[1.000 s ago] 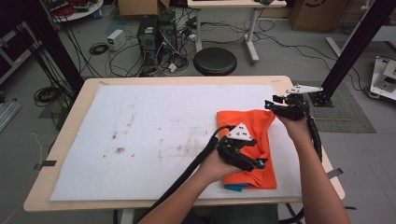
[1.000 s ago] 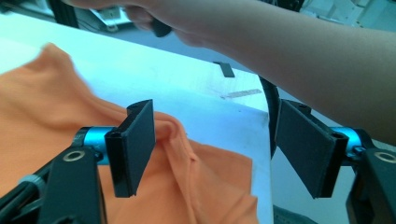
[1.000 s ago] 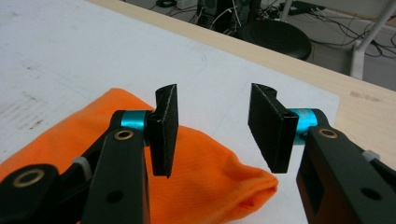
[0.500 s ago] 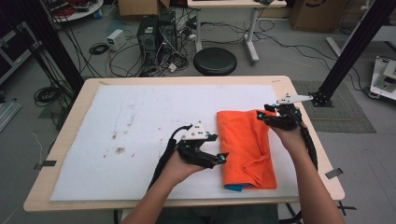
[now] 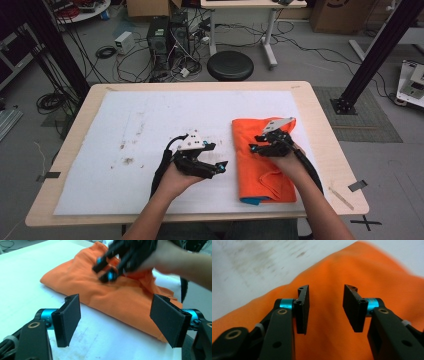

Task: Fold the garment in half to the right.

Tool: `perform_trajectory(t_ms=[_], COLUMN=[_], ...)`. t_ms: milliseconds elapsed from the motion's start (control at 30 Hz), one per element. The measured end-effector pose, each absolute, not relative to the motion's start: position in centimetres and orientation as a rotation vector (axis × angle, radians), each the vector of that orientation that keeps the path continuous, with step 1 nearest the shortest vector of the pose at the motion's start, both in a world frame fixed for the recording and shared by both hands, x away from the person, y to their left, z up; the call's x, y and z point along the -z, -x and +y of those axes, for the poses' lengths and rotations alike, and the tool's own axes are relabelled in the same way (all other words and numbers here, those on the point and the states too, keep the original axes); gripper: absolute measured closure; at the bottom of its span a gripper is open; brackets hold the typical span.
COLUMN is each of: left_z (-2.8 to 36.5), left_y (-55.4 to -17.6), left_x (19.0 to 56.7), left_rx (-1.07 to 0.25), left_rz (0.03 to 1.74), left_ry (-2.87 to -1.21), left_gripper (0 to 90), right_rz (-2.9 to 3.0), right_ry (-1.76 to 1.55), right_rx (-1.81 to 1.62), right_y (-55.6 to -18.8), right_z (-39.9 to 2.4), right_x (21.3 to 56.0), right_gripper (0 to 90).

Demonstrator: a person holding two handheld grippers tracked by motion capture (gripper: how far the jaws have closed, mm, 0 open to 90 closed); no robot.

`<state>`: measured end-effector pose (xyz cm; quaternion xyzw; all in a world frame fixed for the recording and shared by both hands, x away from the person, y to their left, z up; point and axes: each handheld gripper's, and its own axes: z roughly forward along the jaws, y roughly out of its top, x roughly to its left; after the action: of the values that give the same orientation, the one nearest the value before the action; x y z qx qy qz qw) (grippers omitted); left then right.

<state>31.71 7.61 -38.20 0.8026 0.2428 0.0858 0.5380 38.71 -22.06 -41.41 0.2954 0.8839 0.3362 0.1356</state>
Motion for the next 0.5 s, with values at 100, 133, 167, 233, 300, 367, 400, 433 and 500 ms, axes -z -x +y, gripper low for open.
perform_trajectory(t_ms=[100, 133, 167, 233, 300, 367, 400, 433, 500], left_z=[8.3, 8.4, 8.6, 8.8, 8.9, 8.9, 8.9, 8.9, 8.9], left_y=[-31.8, -31.8, -31.9, -32.0, -32.0, -32.1, -32.1, -32.1, -32.1], left_x=[38.0, 38.0, 38.0, 38.0, 38.0, 38.0, 38.0, 38.0, 38.1], left_rx=[-0.212, -0.215, -0.215, -0.215, -0.215, -0.214, -0.213, -0.212, -0.213], left_rz=[0.593, 0.596, 0.6, 0.607, 0.613, 0.612, 0.612, 0.614, 0.613], left_ry=[-1.892, -1.891, -1.889, -1.887, -1.888, -1.885, -1.885, -1.885, -1.886], left_gripper=[24.7, 24.8, 24.7, 24.8, 24.8, 24.8, 24.8, 24.8, 24.7], right_rz=[2.598, 2.603, 2.608, 2.609, 2.608, 2.607, 2.607, 2.605, 2.606], right_ry=[-0.824, -0.815, -0.814, -0.817, -0.798, -0.784, -0.777, -0.774, -0.784], right_rx=[-0.925, -0.934, -0.942, -0.955, -0.962, -0.962, -0.953, -0.951, -0.952], right_y=[-38.7, -38.8, -38.8, -38.9, -38.8, -38.7, -38.6, -38.6, -38.7], right_z=[-20.3, -20.0, -19.8, -19.3, -18.6, -18.1, -17.8, -17.8, -18.0], right_x=[42.4, 42.5, 42.5, 42.6, 42.7, 42.8, 42.8, 42.7, 42.5], right_gripper=[64.1, 64.1, 64.1, 64.3, 64.8, 65.3, 65.3, 65.3, 62.2])
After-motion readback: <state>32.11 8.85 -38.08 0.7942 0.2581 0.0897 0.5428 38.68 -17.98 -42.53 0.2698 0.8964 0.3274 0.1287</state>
